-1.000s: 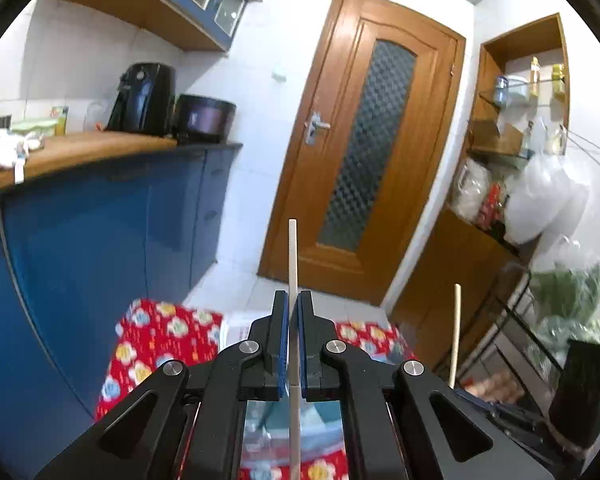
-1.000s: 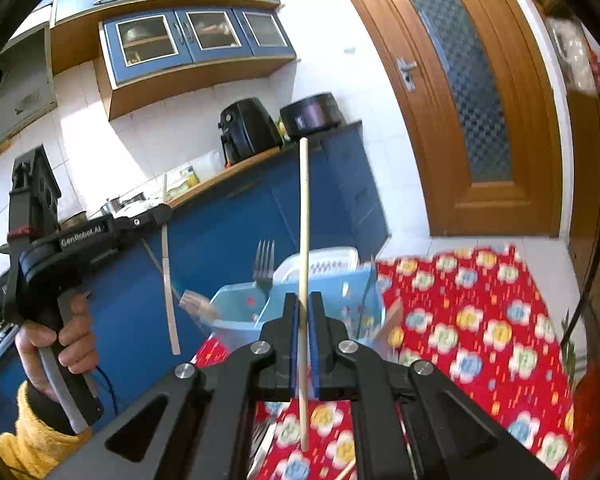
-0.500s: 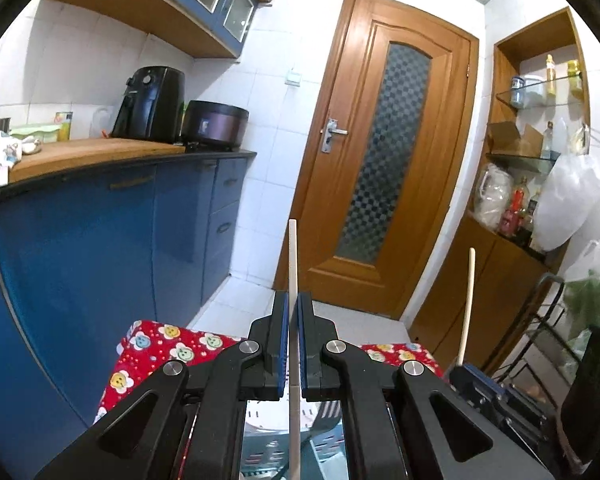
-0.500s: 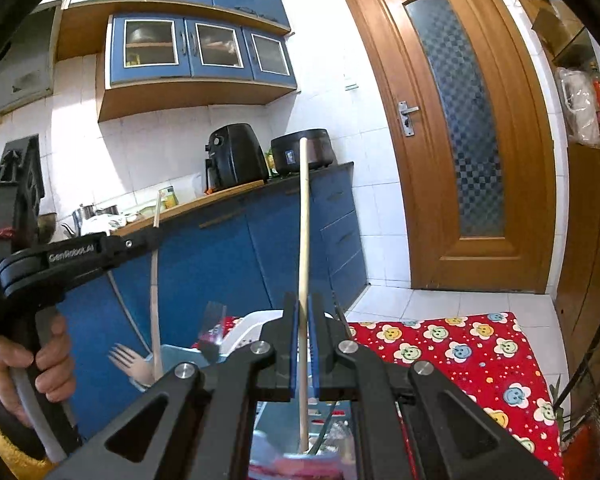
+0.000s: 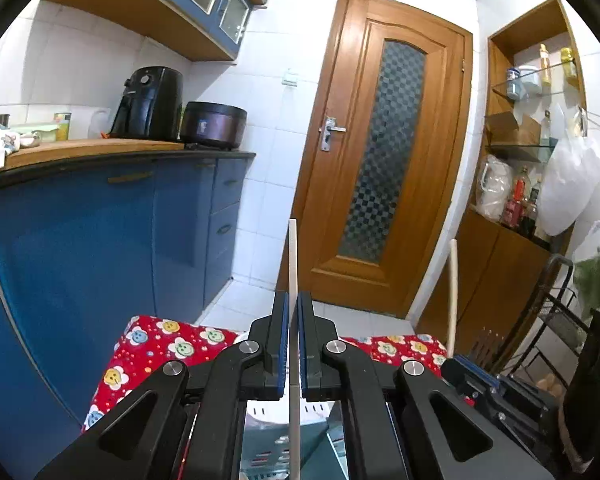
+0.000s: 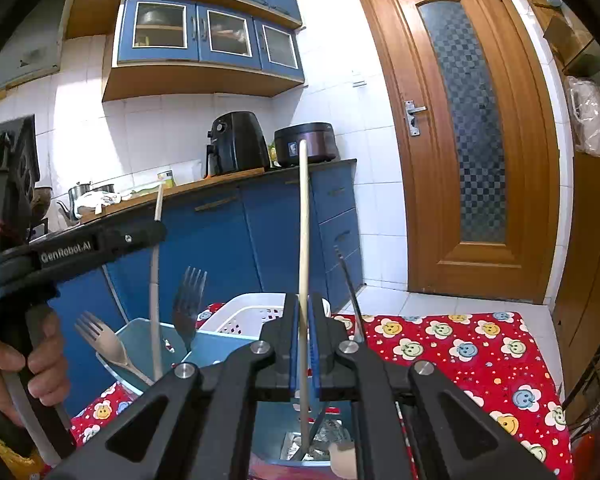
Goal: Organize utensils
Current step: 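Lift both chopsticks upright and carry them to the blue box, then lower the chopsticks into the blue box and open both tools, then withdraw both tools from the box and reach toward utensils on the cloth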
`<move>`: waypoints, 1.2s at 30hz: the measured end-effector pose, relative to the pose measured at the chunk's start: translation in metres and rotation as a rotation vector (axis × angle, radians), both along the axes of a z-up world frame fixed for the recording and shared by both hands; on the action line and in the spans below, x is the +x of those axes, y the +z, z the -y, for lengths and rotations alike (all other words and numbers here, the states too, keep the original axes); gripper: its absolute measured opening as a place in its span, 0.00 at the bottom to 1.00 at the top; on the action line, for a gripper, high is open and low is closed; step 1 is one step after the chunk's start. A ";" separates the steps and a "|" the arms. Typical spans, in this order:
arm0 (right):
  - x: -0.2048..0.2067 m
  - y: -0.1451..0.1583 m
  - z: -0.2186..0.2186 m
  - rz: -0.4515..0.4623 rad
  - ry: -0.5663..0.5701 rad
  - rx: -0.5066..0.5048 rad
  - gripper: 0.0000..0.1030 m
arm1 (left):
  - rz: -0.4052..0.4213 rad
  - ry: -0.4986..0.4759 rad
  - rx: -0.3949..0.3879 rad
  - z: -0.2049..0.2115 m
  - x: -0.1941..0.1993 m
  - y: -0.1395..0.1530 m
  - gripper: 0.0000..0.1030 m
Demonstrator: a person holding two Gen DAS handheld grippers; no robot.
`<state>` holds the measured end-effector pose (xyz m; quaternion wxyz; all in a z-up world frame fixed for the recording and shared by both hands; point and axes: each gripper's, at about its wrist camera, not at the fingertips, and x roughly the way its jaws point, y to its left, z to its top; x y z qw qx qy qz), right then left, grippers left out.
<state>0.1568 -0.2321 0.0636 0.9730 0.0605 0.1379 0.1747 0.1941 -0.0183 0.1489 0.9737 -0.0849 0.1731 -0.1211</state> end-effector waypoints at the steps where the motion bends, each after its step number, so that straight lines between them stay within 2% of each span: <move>1: 0.000 0.000 0.000 0.000 0.000 0.002 0.06 | -0.005 -0.002 0.002 0.000 -0.001 -0.002 0.04; 5: -0.002 0.002 0.000 -0.011 0.009 0.014 0.08 | -0.027 -0.004 0.002 0.001 -0.001 -0.007 0.04; 9: -0.004 0.002 0.002 -0.021 0.018 0.037 0.20 | -0.054 -0.014 -0.011 -0.002 -0.001 -0.011 0.04; 15: -0.012 0.006 0.002 -0.020 0.035 0.054 0.24 | -0.078 -0.038 -0.004 0.001 -0.005 -0.012 0.07; 24: -0.032 0.015 -0.001 -0.016 0.032 0.052 0.24 | -0.083 -0.065 0.010 0.001 -0.025 -0.006 0.09; 32: -0.062 0.027 0.002 -0.052 0.018 0.043 0.24 | -0.059 -0.102 0.066 0.006 -0.065 0.013 0.09; 36: -0.079 0.027 0.005 -0.093 0.020 0.041 0.25 | -0.072 -0.100 0.074 0.004 -0.082 0.017 0.09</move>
